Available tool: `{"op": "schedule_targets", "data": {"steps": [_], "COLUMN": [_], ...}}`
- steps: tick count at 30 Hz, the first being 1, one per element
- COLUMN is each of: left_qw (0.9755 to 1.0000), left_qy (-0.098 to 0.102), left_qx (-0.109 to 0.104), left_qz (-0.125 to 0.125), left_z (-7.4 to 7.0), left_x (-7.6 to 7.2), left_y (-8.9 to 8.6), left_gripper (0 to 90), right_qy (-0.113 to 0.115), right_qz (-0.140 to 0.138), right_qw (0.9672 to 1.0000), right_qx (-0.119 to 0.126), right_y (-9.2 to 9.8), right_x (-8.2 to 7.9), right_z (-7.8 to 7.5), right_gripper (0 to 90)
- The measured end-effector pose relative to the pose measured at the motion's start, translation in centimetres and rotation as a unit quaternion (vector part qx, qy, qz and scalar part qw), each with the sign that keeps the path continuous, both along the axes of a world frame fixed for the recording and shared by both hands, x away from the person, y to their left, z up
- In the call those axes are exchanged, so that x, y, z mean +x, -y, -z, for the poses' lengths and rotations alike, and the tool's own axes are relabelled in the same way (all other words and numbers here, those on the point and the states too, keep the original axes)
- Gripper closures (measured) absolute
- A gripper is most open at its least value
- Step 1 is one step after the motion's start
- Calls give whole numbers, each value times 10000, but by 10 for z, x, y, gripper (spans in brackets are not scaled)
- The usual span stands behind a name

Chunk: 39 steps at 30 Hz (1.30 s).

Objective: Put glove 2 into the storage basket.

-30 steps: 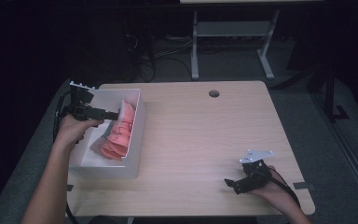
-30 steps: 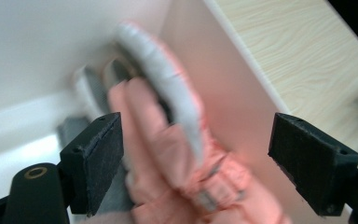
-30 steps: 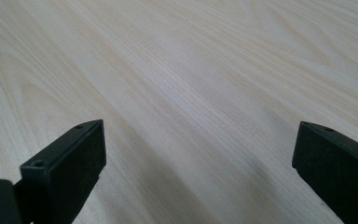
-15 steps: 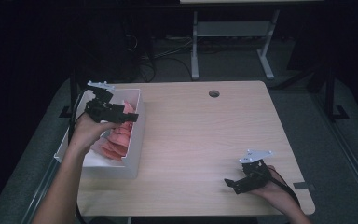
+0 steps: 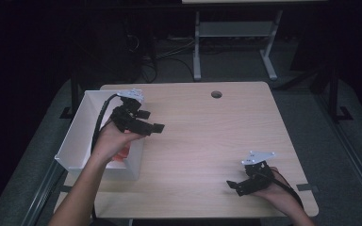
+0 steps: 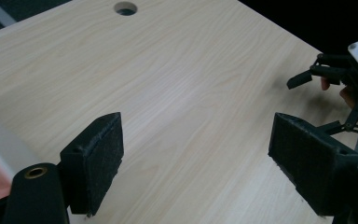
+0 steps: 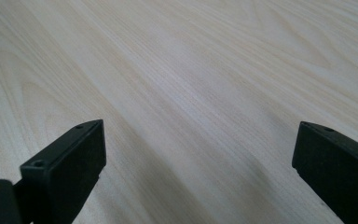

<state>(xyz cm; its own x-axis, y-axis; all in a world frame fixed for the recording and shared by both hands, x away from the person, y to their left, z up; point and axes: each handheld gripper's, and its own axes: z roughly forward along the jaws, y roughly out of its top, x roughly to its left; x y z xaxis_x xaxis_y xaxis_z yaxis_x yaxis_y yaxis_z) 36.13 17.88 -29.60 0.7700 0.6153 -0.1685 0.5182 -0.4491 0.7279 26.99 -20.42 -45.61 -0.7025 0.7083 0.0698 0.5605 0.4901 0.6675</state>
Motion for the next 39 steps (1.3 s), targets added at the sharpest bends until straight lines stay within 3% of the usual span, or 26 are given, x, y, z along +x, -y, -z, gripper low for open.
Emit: {"op": "schedule_targets", "data": {"steps": [13, 21, 25, 33, 39], "left_qw": [9989, 9981, 9972, 9963, 9944], "left_qy": [84, 125, 124, 28, 51], "left_qx": [-4, 80, 212, 253, 463], "left_qz": [454, 606, 708, 819, 946], "left_z": [26, 53, 67, 90, 106], "left_x": [-16, -27, -30, -38, -42], "left_y": [50, 73, 80, 92, 96], "left_gripper": [173, 172, 170, 154, 151], "right_qy": [17, 33, 33, 53, 88], "right_qz": [-1, -6, -15, 8, 31], "right_qw": [10000, 10000, 10000, 10000, 10000], "right_qx": [15, 6, -12, 3, 0], "right_y": [1, 1, 2, 3, 3], "right_x": [0, 0, 0, 0, 1], "right_z": [0, 0, 0, 1, 1], "right_gripper": [25, 25, 25, 25, 25]}}
